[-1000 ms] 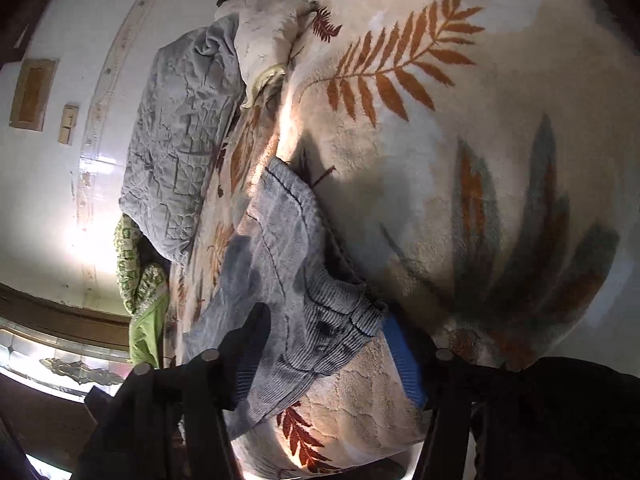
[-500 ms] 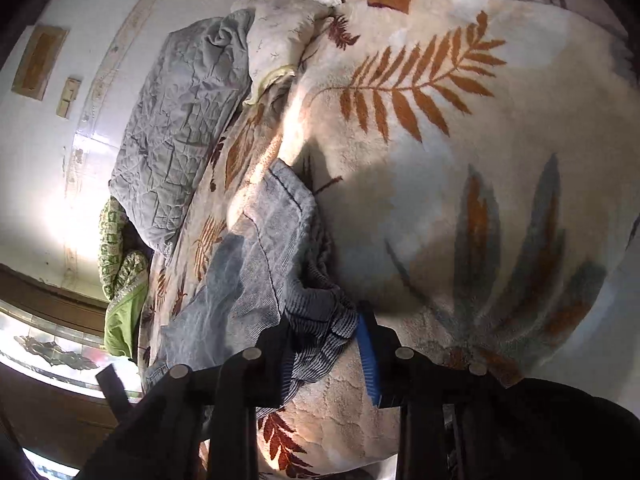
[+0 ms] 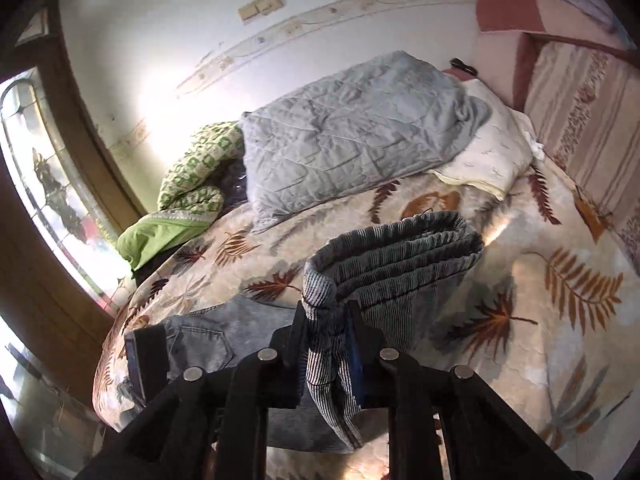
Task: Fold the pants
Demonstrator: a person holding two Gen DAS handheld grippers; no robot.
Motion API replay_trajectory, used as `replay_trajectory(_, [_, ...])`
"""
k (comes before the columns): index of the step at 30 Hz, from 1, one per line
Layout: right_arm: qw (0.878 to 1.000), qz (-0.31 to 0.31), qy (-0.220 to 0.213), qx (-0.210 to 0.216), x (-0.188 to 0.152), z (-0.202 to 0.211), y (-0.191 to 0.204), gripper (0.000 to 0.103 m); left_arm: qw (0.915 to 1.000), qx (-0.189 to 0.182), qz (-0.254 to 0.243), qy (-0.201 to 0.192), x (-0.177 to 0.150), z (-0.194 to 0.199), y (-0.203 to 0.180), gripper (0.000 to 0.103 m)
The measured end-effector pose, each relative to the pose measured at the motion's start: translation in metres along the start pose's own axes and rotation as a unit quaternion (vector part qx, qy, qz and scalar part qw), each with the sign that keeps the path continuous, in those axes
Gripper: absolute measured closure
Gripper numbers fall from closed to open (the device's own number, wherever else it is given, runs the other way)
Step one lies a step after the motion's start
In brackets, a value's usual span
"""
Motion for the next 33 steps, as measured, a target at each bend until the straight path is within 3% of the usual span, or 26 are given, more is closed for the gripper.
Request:
replay_trajectory(4, [0.996,0.075,0.037,0.043,-0.038,-0.031,0.078,0.085,0.9963,0.025,0.067,-0.048,0.007,0.057,0.073,0.011])
replay_trajectory(6, [0.992,0.082,0.07,0.065,-0.067,-0.058,0.101,0.082,0.9938,0.041,0.086,-0.058,0.005,0.072,0.102,0.011])
replay_trajectory(8, [0.986,0.085,0.121,0.082,-0.103,-0.094,0.115,0.064,0.9919,0.054,0.1,-0.056,0.0,0.077,0.122,0.011])
replay_trajectory(9, [0.98,0.084,0.156,0.088,-0.123,-0.113,0.117,0.035,0.9914,0.056,0.106,-0.053,-0.003,0.077,0.129,0.011])
replay_trajectory(10, [0.976,0.071,0.182,0.095,-0.14,-0.126,0.115,0.031,0.9913,0.056,0.109,-0.047,-0.007,0.076,0.133,0.011])
replay_trajectory(11, [0.973,0.052,0.196,0.109,-0.152,-0.131,0.111,0.031,0.9913,0.055,0.111,-0.043,-0.009,0.075,0.134,0.011])
replay_trajectory(14, [0.972,-0.008,0.178,0.154,-0.151,-0.116,0.092,0.031,0.9928,0.033,0.11,-0.034,-0.008,0.071,0.123,0.011])
replay_trajectory(17, [0.977,-0.059,0.132,0.158,-0.124,-0.091,0.057,0.028,0.9918,-0.038,0.122,-0.006,-0.005,0.062,0.096,0.011])
replay_trajectory(19, [0.978,-0.087,0.105,0.155,-0.107,-0.079,0.033,0.027,0.9836,-0.102,0.147,0.023,-0.007,0.052,0.076,0.011])
replay_trajectory(21, [0.977,-0.115,0.09,0.153,-0.098,-0.074,0.011,0.027,0.976,-0.142,0.158,0.047,-0.012,0.044,0.055,0.011])
replay_trajectory(25, [0.957,-0.172,0.11,0.205,-0.102,-0.08,-0.008,0.027,0.9517,-0.21,0.199,0.102,-0.024,0.024,0.028,0.011])
replay_trajectory(27, [0.949,-0.189,0.123,0.219,-0.113,-0.086,-0.016,0.027,0.9452,-0.214,0.217,0.118,-0.029,0.015,0.023,0.011])
replay_trajectory(33, [0.931,-0.22,0.136,0.257,-0.123,-0.096,-0.026,0.027,0.948,-0.182,0.229,0.126,-0.032,0.003,0.023,0.011])
Point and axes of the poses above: each gripper's, at about its wrist camera, not at the fingertips, and z roughly against the way its jaws point, y to its left, x to its top, the point moved 8 cm from there along -z, roughly the way its jaws point, and after that the axes turned 5 degrees about y, right-handed, at the moved point
